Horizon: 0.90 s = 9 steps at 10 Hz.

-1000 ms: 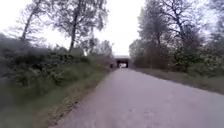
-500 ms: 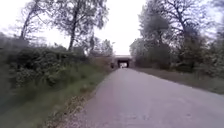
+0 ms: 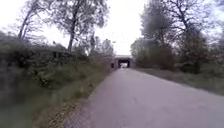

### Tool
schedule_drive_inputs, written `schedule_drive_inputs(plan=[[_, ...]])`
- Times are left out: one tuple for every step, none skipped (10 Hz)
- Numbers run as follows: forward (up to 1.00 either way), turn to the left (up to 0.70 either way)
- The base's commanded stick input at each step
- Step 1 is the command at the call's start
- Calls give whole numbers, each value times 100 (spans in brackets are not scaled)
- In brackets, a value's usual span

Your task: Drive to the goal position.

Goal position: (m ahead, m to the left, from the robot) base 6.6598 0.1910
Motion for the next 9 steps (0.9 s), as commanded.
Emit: schedule_drive_inputs(plan=[[100, 0], [100, 0], [100, 0], [100, 0], [100, 0], [100, 0], [100, 0], [100, 0], [100, 0]])
